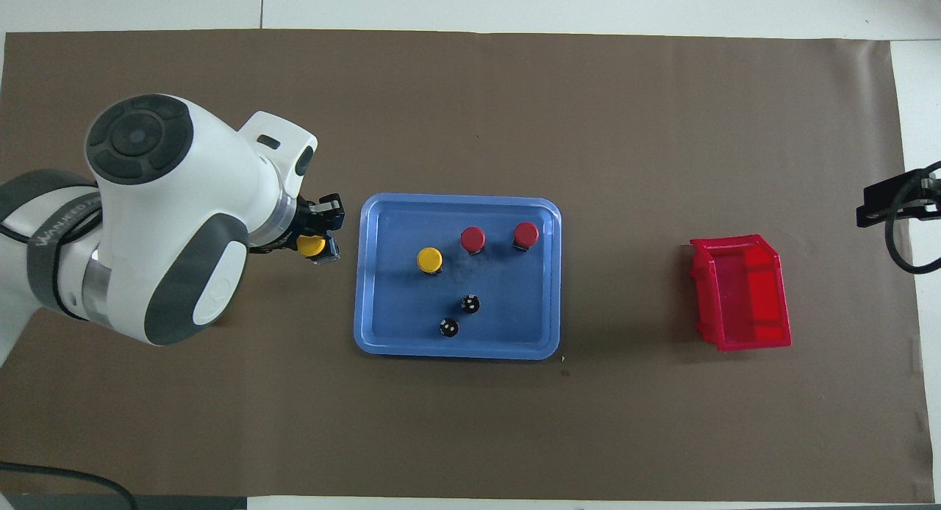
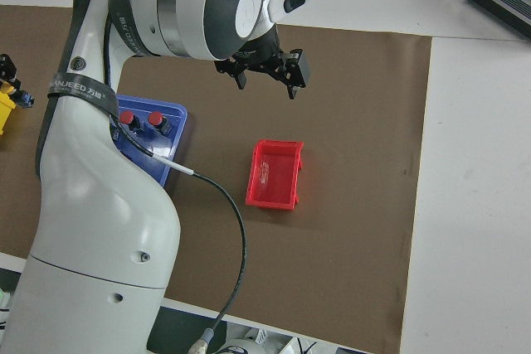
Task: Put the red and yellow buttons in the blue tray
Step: 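Carry the yellow button over the tray with the left gripper, then lower and release the yellow button into the tray with the left gripper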
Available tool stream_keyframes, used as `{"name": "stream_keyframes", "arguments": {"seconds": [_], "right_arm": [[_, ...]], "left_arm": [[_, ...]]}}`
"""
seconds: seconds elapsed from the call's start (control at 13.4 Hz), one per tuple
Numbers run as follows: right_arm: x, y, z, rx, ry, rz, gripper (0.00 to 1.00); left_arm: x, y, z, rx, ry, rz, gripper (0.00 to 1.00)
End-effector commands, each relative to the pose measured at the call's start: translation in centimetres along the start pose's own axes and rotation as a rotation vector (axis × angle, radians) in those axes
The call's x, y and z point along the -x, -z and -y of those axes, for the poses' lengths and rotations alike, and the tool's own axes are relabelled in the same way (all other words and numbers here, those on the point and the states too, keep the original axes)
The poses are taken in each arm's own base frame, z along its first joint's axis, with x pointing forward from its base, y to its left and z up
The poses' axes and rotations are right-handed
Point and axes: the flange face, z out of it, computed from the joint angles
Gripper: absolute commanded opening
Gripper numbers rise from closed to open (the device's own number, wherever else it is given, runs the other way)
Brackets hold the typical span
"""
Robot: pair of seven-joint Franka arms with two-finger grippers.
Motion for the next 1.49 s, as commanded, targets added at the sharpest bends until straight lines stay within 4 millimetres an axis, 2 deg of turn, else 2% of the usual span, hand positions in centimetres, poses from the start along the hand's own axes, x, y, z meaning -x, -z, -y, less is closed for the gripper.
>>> {"name": "stream_keyframes", "arguments": {"seconds": [0.0,0.15,0.3,0.67,1.12,1.27,1.42], "right_arm": [[0.7,-0.1,-0.5,0.014,0.011,0.001,1.0],[0.6,-0.1,-0.5,0.013,0.013,-0.004,1.0],[0.6,0.0,-0.2,0.013,0.017,-0.006,1.0],[0.6,0.0,0.5,0.01,0.027,-0.003,1.0],[0.7,0.0,0.7,0.009,0.03,-0.003,1.0],[0.7,-0.1,0.7,0.009,0.03,0.0,1.0],[0.7,0.0,0.7,0.009,0.03,-0.003,1.0]], "left_arm": [[0.5,-1.9,-1.4,0.024,0.034,-0.028,0.04],[0.3,-4.2,-2.6,0.035,0.042,-0.034,0.04],[1.0,-5.9,-4.6,0.046,0.054,-0.039,0.03],[-0.1,-8.9,-5.2,0.059,0.06,-0.047,0.03],[-0.4,-9.9,-5.2,0.056,0.059,-0.046,0.04],[-0.6,-10.9,-5.3,0.054,0.058,-0.044,0.04],[-0.7,-11.4,-5.2,0.049,0.056,-0.039,0.09]]}}
